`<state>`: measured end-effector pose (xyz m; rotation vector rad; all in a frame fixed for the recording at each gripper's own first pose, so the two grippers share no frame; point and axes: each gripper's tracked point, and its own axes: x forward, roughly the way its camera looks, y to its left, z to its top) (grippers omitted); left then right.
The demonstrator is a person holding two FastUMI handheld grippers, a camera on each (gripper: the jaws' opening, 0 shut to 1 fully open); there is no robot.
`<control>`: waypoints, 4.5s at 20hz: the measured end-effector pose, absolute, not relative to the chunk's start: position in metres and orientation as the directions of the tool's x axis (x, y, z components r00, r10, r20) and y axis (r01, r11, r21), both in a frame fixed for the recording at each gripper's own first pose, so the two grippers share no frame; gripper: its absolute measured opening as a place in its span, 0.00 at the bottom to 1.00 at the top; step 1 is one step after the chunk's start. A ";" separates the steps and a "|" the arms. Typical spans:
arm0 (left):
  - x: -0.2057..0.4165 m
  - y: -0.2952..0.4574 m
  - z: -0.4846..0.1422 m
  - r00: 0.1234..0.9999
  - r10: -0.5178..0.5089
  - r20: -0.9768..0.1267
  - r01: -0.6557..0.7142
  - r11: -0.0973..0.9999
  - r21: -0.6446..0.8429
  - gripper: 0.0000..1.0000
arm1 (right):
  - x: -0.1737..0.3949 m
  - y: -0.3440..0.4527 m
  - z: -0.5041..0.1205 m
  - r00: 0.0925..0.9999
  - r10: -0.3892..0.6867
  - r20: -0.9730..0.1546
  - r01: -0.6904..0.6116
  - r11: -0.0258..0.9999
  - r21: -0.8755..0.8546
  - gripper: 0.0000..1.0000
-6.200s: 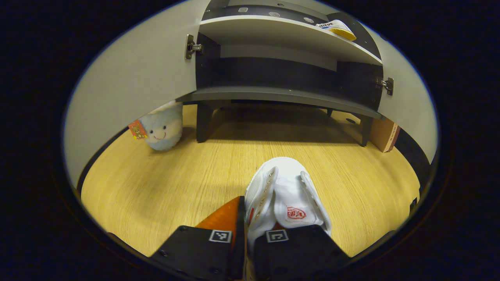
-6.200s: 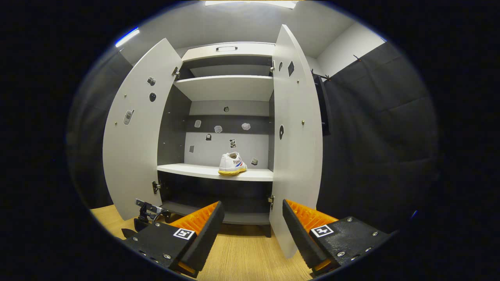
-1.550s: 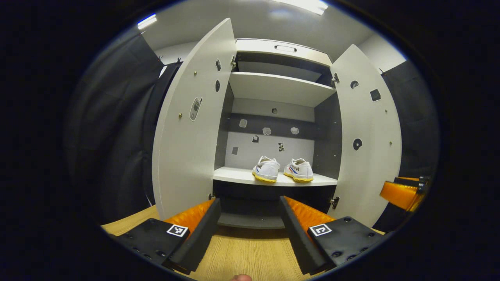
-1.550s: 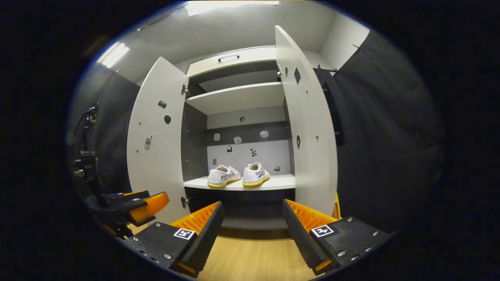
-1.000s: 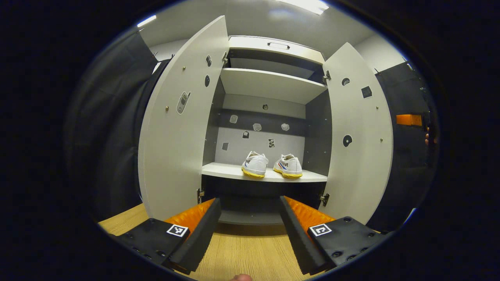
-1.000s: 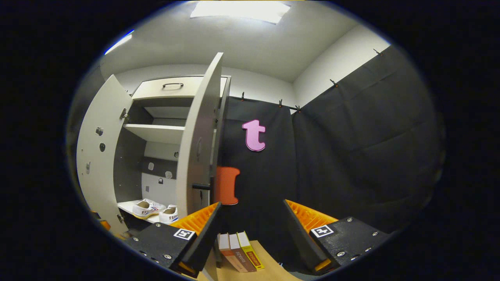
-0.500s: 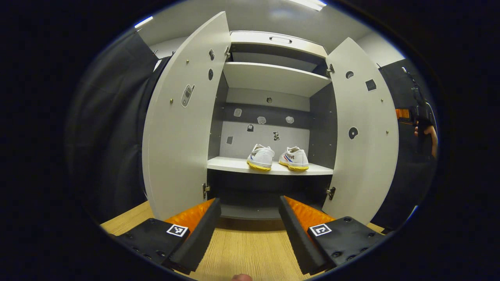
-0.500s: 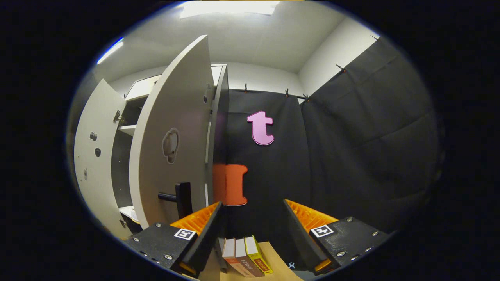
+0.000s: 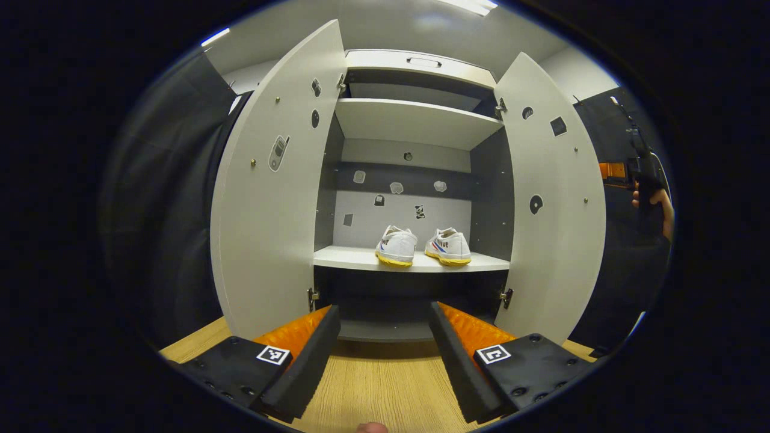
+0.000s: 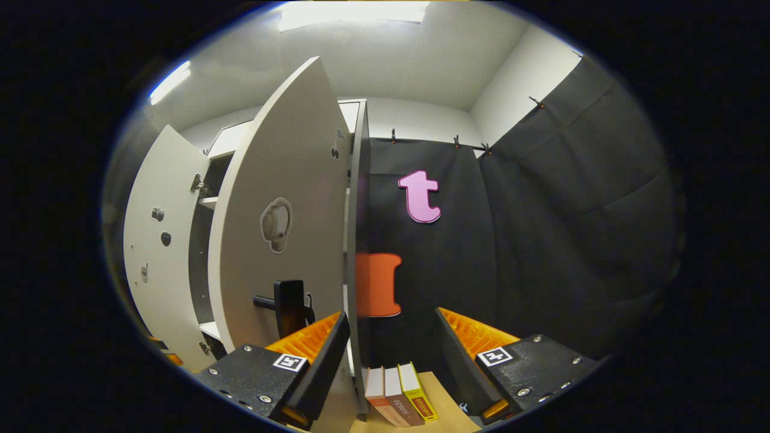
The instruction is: Grab one shoe with the right hand and put it into the shoe cabinet, grab the other shoe with the left hand and put it into the shoe cabinet; then close the right door with the right hand and the left door with the left hand.
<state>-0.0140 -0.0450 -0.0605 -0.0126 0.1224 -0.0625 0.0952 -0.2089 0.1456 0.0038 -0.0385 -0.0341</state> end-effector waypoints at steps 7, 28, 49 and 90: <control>-0.018 -0.029 -0.062 0.991 -0.045 -0.125 0.043 0.999 -0.016 0.97 | 0.102 -0.154 0.142 0.999 0.006 0.037 -0.007 1.000 0.027 0.88; -0.023 0.051 -0.083 0.977 0.109 -0.185 -0.120 0.991 -0.051 0.97 | 0.194 -0.038 0.127 0.993 0.111 0.043 -0.115 0.987 0.110 0.88; -0.052 0.141 0.051 0.953 0.303 -0.006 -0.303 0.951 -0.057 0.96 | -0.006 -0.031 -0.030 0.995 0.050 -0.090 -0.041 0.994 0.103 0.92; 0.171 0.007 0.091 0.999 0.026 0.030 -0.026 1.000 -0.017 0.93 | -0.010 -0.117 -0.020 0.992 -0.053 -0.118 0.065 0.993 0.095 0.92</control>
